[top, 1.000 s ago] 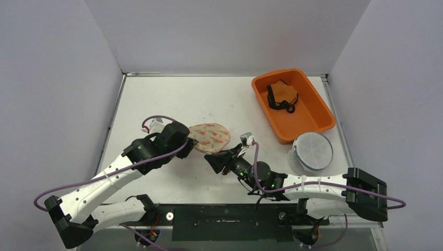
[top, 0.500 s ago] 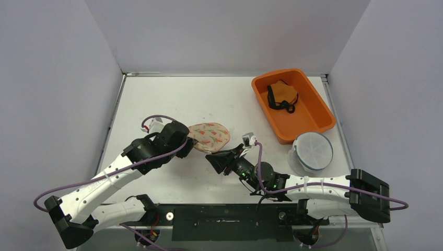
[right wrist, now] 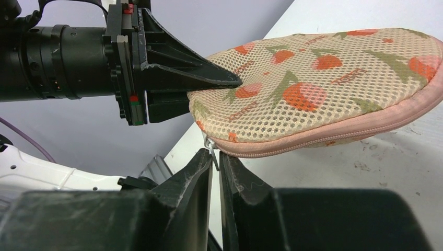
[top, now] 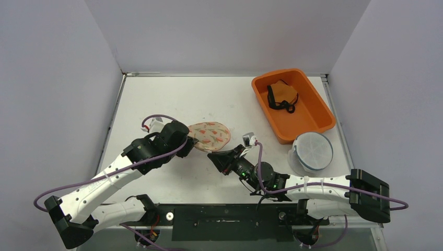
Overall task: Unzip the laundry bag and remove the bra
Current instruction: Place the laundry bag at the center of the board, then unzip the laundry bag at the center of the board.
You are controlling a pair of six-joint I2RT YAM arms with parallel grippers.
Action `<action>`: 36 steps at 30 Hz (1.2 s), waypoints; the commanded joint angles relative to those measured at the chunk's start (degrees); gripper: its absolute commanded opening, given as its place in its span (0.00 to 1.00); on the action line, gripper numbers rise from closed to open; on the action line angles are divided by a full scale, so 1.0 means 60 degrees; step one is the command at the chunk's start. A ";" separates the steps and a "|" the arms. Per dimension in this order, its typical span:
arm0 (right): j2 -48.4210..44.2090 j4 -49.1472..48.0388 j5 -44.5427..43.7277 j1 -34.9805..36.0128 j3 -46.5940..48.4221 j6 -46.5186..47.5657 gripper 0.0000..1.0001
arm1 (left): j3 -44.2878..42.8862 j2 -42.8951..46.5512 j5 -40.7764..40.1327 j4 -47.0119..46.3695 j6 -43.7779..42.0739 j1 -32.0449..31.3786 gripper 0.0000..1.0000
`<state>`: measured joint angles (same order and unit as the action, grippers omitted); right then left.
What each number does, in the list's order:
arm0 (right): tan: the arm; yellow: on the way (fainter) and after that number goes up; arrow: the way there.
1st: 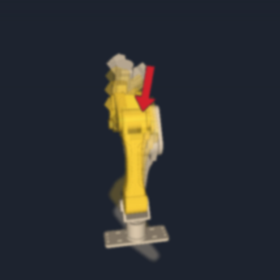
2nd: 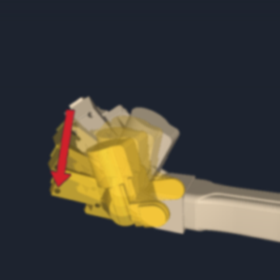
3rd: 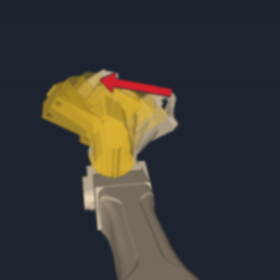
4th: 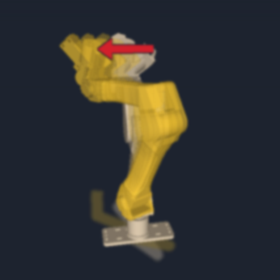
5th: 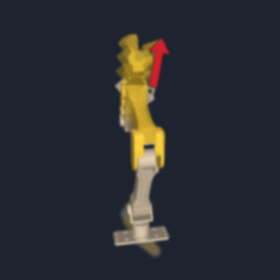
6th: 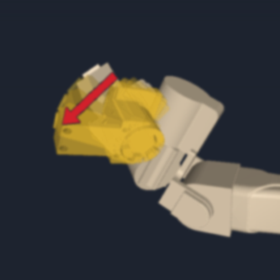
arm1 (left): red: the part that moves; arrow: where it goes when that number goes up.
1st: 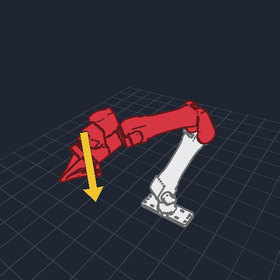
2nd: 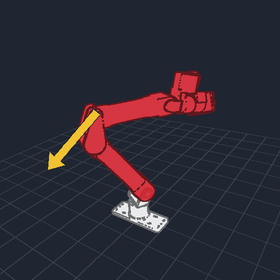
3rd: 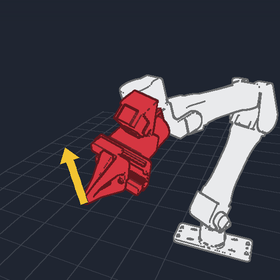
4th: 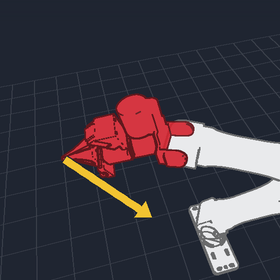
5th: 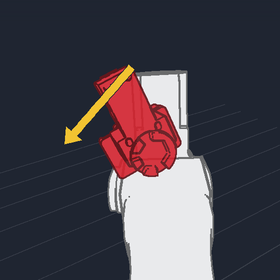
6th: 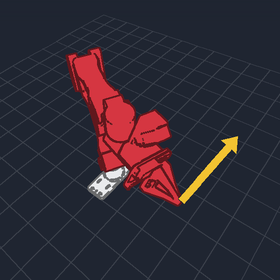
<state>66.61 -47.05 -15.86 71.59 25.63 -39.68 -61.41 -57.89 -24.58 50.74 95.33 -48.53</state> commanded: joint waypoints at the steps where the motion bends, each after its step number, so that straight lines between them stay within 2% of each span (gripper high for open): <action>1: -0.0181 -0.0617 -0.0036 -0.0026 0.0016 -0.0011 0.10 | 0.0016 0.0146 -0.0137 -0.0516 -0.0039 0.0069 0.00; 4: -0.0230 -0.0483 -0.0110 -0.0023 -0.0079 -0.0020 0.06 | 0.0040 0.0180 -0.0130 -0.0530 -0.0039 0.0057 0.00; 8: -0.0407 -0.0136 -0.0264 -0.0023 -0.0250 -0.0008 0.05 | 0.0095 0.0195 -0.0119 -0.0550 -0.0061 0.0062 0.00; 14: -0.0891 0.1329 -0.1058 0.0240 -0.0234 0.0556 0.05 | 0.0275 0.0301 -0.0133 -0.0838 -0.0504 0.0071 0.00; 20: -0.1001 0.3067 -0.2111 0.0601 -0.0164 0.1088 0.05 | 0.0804 0.0026 0.0771 -0.2576 -0.2367 0.0048 0.00; 25: -0.1299 0.3520 -0.2672 0.0805 -0.0652 0.0880 0.05 | 0.1653 0.0064 0.1043 -0.3790 -0.3710 0.0047 0.00; 30: -0.1584 0.4113 -0.3350 0.1200 -0.1062 0.0651 0.05 | 0.2987 0.0527 0.1497 -0.6022 -0.5640 0.0111 0.00; 36: -0.1740 0.4400 -0.3779 0.1625 -0.1517 0.0426 0.05 | 0.3784 0.0234 0.2170 -0.7352 -0.7578 0.0223 0.00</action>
<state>57.34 -22.33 -33.47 80.23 17.93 -35.90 -39.88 -56.53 -14.57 19.40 62.30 -47.77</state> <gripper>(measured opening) 0.063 0.060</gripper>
